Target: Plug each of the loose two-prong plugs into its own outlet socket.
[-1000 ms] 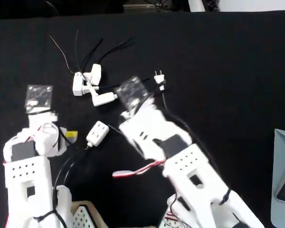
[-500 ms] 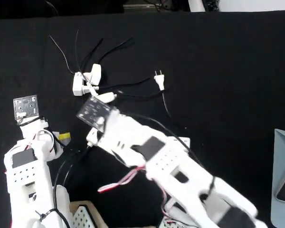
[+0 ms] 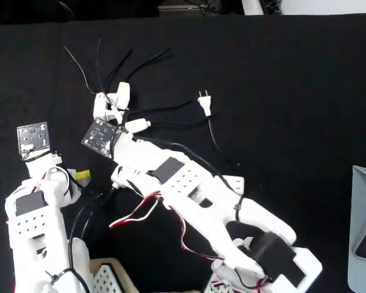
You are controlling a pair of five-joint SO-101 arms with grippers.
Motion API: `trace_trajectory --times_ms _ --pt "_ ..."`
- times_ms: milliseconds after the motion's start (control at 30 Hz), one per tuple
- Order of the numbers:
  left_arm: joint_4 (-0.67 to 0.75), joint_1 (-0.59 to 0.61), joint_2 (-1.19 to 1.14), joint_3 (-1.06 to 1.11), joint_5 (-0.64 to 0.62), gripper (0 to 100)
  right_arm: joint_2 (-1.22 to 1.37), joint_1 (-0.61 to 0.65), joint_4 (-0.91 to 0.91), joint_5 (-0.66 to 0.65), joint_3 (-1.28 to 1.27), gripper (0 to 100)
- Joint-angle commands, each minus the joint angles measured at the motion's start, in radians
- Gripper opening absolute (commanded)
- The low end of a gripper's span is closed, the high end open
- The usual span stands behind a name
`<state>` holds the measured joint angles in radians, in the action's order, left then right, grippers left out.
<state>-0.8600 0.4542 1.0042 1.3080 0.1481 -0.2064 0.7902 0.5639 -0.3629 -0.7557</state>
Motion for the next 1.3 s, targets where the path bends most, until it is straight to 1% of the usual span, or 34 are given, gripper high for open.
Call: trace_trajectory --times_ms 0,100,367,567,733,933,1267 --pt "0.018 0.010 0.011 -0.002 -0.008 33 0.025 -0.029 -0.046 -0.003 0.061 1.1" --pt "0.018 0.010 0.011 -0.002 -0.008 33 0.051 -0.031 -0.072 -0.002 0.061 1.1" --pt "0.018 0.008 0.009 -0.002 -0.008 33 0.062 -0.089 -0.074 0.003 0.091 1.1" --pt "0.018 0.008 0.009 -0.002 -0.008 33 0.064 -0.083 -0.075 0.006 0.093 1.1" --pt "0.018 0.007 0.009 -0.001 -0.008 33 0.076 -0.081 -0.126 0.008 0.077 1.1" --pt "0.018 0.007 0.009 -0.001 -0.008 33 0.128 -0.058 -0.129 0.008 0.079 1.1" --pt "0.018 0.007 0.009 -0.001 -0.006 33 0.114 -0.043 -0.123 0.008 0.076 1.1"
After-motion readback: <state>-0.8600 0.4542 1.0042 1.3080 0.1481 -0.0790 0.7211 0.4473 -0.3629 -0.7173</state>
